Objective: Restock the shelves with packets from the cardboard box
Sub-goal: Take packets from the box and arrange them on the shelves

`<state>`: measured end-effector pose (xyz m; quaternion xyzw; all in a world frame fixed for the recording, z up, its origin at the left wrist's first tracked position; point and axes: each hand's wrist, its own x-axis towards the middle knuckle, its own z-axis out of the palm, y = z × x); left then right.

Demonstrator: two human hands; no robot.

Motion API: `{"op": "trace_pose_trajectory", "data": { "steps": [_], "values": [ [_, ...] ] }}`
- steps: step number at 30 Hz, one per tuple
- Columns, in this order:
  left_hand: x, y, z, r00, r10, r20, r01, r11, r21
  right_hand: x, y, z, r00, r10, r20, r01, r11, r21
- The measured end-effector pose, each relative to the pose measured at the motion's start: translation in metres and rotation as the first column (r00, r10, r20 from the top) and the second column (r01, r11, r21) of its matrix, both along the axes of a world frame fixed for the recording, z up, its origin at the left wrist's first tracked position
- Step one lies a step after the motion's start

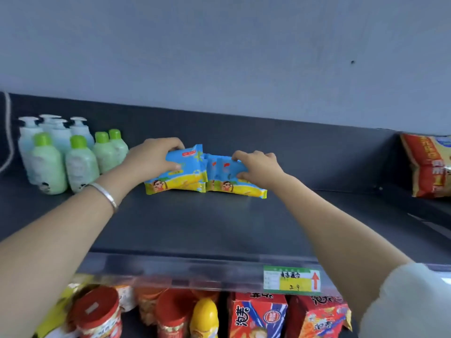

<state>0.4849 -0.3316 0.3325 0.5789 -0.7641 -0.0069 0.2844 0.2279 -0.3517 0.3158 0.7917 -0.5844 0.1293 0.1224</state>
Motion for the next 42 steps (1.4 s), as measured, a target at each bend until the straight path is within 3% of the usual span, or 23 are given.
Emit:
{"op": "trace_pose_trajectory", "data": {
  "steps": [5,16,24,28,36,42],
  "values": [
    [0.019,-0.026,-0.018,0.997,0.004,0.079,-0.01,0.996,0.084,0.024,-0.037,-0.012,0.999,0.032,-0.023,-0.029,0.993,0.111],
    [0.007,-0.071,-0.026,0.971,-0.106,0.214,0.07,0.983,0.169,0.025,-0.054,-0.034,0.996,-0.063,-0.069,0.053,0.989,-0.137],
    [-0.005,-0.093,-0.036,0.881,-0.007,0.473,0.037,0.998,-0.053,0.028,-0.052,-0.039,0.99,-0.089,-0.108,0.066,0.977,-0.203],
    [-0.006,-0.095,-0.045,0.889,0.063,0.454,0.029,0.98,-0.195,0.03,-0.051,-0.04,0.989,-0.094,-0.112,0.069,0.976,-0.208],
    [-0.016,-0.082,-0.04,0.895,0.065,0.441,0.025,0.98,-0.196,0.03,-0.042,-0.034,0.995,-0.08,-0.064,0.066,0.979,-0.194],
    [-0.074,-0.045,-0.027,0.897,-0.073,0.435,0.178,0.962,-0.207,-0.001,-0.007,-0.021,0.997,-0.071,0.019,0.073,0.979,-0.191]
  ]
}}
